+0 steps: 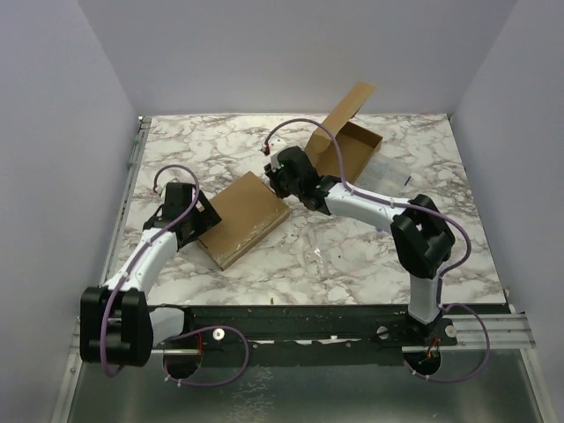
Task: Unpack the express box
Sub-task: Adjust the express box at the center of the board.
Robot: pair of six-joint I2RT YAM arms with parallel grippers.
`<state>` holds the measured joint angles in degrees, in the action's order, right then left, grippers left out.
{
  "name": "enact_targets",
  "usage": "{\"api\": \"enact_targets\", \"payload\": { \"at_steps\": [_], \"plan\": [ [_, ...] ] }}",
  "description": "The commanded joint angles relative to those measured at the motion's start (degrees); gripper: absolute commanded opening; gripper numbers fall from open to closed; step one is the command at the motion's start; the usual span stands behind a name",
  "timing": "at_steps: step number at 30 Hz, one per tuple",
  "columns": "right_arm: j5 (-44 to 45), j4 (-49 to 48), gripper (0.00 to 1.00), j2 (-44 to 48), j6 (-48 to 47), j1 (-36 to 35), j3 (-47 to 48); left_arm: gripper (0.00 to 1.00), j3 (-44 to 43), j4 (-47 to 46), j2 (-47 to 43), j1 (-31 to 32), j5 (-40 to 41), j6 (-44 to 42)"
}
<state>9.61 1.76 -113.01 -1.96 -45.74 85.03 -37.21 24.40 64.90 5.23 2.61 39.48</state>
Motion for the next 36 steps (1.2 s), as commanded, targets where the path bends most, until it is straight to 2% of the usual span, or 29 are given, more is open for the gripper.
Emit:
{"api": "enact_targets", "payload": {
  "at_steps": [1,4,8,10,12,15,17,19,22,26,30,33,36],
  "plan": [
    [-3.40,-0.48,0.00,9.12,9.26,-2.26,-8.75,0.94,-7.02,-7.03,7.36,-0.91,1.35,-8.83],
    [0.98,-0.53,0.00,15.35,13.35,-5.82,-15.49,0.93,-12.06,-9.63,14.24,-0.94,-0.50,-12.82],
    [3.41,-0.07,0.00,22.54,18.52,-10.20,-22.90,0.85,-19.38,-11.32,23.72,-1.00,-8.86,-16.75],
    [4.04,-0.66,0.00,25.67,19.43,-12.00,-26.33,0.81,-22.57,-10.78,27.00,-1.00,-9.70,-19.45],
    [4.97,-1.10,0.00,29.48,19.89,-12.60,-29.91,0.81,-25.27,-8.81,27.57,-0.81,-5.45,-21.89],
    [11.15,0.42,0.00,35.58,18.13,-12.62,-33.39,0.80,-27.82,-4.17,24.68,-0.73,5.79,-23.42],
    [15.18,3.86,0.00,37.85,14.47,-12.62,-32.69,0.81,-28.46,0.46,21.80,-0.79,14.05,-22.51],
    [16.23,6.60,0.00,38.53,10.31,-12.67,-30.63,0.83,-26.65,4.18,17.53,-1.18,17.04,-20.20],
    [10.01,5.00,0.00,38.77,5.78,-12.65,-27.51,0.87,-19.11,5.12,8.45,-2.91,8.38,-16.28],
    [-7.45,-7.78,0.00,35.69,4.18,-12.69,-24.97,0.87,-11.19,6.58,0.69,-4.69,-3.08,-10.94],
    [-21.15,-21.66,0.00,28.02,4.19,-12.71,-22.68,0.84,-6.55,3.98,-1.77,-8.06,-11.95,-8.95],
    [-25.46,-25.82,0.00,20.43,3.64,-13.88,-17.60,0.82,-6.20,1.67,-1.01,-8.49,-14.85,-8.97],
    [-23.90,-25.15,0.00,14.06,1.67,-16.25,-12.27,0.80,-5.23,1.13,-0.12,-9.73,-14.25,-8.24]
  ]
}}
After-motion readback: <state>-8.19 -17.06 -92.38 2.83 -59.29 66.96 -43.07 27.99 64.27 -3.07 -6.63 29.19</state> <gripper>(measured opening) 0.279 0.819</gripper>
